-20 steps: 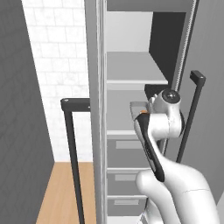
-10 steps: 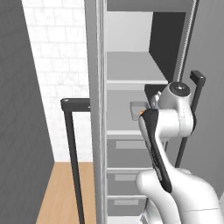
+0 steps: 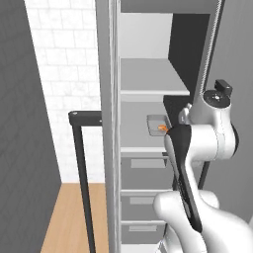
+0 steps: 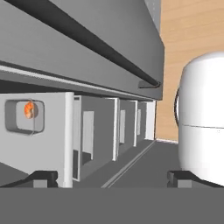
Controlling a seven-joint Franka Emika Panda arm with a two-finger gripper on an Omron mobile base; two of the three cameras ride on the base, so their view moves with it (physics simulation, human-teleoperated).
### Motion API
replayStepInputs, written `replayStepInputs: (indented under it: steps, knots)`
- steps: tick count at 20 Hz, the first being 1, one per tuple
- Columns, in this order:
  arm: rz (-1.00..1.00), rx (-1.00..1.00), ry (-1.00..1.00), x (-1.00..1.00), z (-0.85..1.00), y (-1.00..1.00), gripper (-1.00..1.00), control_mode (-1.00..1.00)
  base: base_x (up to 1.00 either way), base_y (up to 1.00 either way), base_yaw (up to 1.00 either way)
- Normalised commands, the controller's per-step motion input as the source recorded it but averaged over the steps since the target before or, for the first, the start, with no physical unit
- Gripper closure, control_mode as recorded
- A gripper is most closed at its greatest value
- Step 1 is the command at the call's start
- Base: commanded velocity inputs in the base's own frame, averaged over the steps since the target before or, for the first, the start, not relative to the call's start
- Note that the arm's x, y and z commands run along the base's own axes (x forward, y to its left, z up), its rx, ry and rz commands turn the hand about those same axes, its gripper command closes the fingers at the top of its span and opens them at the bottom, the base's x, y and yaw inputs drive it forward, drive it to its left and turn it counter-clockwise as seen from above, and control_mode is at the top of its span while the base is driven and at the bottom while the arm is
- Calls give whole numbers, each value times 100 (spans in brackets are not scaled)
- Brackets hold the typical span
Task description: Take the meat container that has the shrimp and place it on the second highest rack of the freezer. Then take the vegetable container that has the broccoli and sweet potato and place it on the highest rack of the freezer.
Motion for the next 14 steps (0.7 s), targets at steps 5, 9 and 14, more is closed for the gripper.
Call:
replayStepInputs:
  steps: [5, 9, 14]
  knots:
    - [8, 0, 9, -27, 6, 0, -100, -100, 0, 0, 0]
    - [2, 0, 16, -2, 2, 0, -100, -100, 0, 0, 0]
    - [1, 0, 5, 0, 0, 0, -100, 100, -2, 0, 0]
